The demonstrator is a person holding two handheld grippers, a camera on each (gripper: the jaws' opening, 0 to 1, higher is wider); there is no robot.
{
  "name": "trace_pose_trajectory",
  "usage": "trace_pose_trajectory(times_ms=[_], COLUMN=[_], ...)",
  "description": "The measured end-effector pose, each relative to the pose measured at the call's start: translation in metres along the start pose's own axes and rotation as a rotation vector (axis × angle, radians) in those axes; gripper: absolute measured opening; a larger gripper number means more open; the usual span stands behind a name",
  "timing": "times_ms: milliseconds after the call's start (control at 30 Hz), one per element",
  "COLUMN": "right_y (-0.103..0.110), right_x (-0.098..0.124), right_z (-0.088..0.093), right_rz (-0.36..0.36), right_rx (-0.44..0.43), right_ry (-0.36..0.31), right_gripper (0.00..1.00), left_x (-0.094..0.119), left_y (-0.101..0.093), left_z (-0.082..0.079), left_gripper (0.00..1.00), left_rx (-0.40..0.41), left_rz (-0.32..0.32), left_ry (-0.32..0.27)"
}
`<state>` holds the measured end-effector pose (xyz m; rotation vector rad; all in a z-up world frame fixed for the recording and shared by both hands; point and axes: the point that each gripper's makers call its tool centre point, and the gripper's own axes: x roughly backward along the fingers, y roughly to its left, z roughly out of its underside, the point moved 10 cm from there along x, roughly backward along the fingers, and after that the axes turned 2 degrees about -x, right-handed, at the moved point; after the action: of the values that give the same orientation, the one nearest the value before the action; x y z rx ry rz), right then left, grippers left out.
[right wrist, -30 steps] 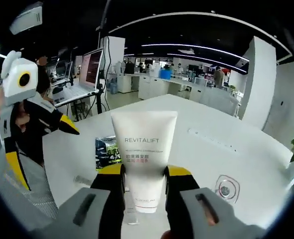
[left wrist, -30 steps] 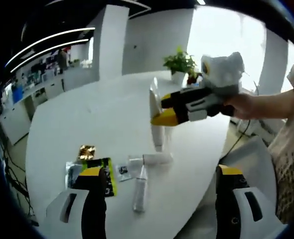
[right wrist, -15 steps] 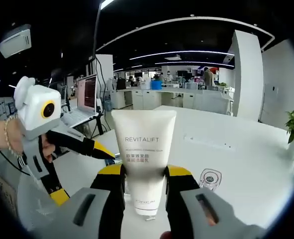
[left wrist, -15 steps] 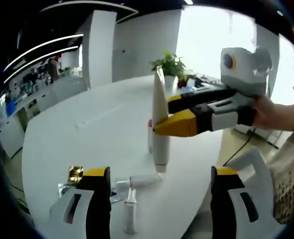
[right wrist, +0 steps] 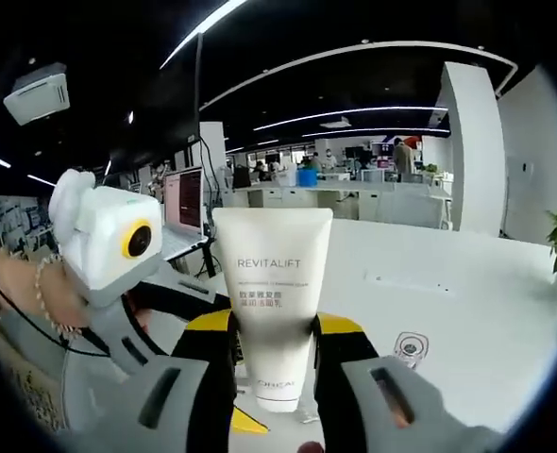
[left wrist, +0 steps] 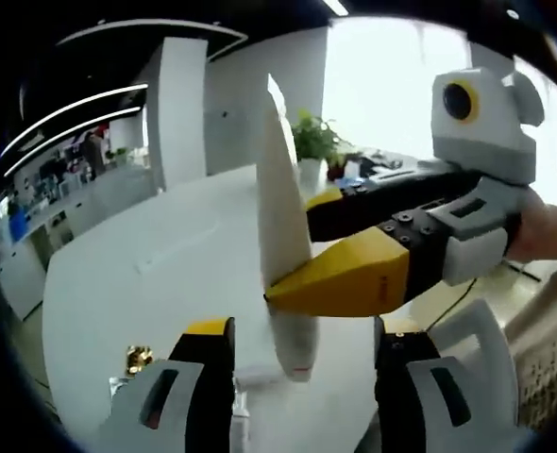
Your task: Arrange the skincare products in the storage area until every visible bottle or jar stands upright without overlapping.
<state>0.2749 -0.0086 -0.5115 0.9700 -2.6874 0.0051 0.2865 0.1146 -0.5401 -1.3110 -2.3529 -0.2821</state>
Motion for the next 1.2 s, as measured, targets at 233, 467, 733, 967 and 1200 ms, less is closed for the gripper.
trace_pose_trajectory(times_ms=[233,467,733,967,1200], right_y=[0.004,0.006,0.013,0.011,0.008], right_x=[0.001,0.002,0.004,0.006,0.007], right_z=[-0.006,-0.008,-0.006,-0.007,-0.003], right_rz=[-0.030,-0.038,-0.066,-0.071,-0.115], right_rx=[-0.037,-0.065,-0.091,-0.117,-0.115], right_ry=[-0.017,-0.028,-0.031,-0.041,-0.058], right_gripper=[0.30,0.30,0.31,0.31,0.31], left_x=[-0.001,0.003,0.004,0.006,0.007], left_y=[-0.004,-0.002,-0.001,-0.002,0.000], left_z=[0.001,-0.004,-0.006,-0.008,-0.008], left_gripper=[0.40,0.28,0.20,0.19,0.17], left_rx=[0.019,0.032,0.015,0.002,0.004], left_rz=[-0.023,-0.062,-0.076,-0.074,-0.041], left_ry=[-0.020,-0.067,-0.084,-0.098,-0.087])
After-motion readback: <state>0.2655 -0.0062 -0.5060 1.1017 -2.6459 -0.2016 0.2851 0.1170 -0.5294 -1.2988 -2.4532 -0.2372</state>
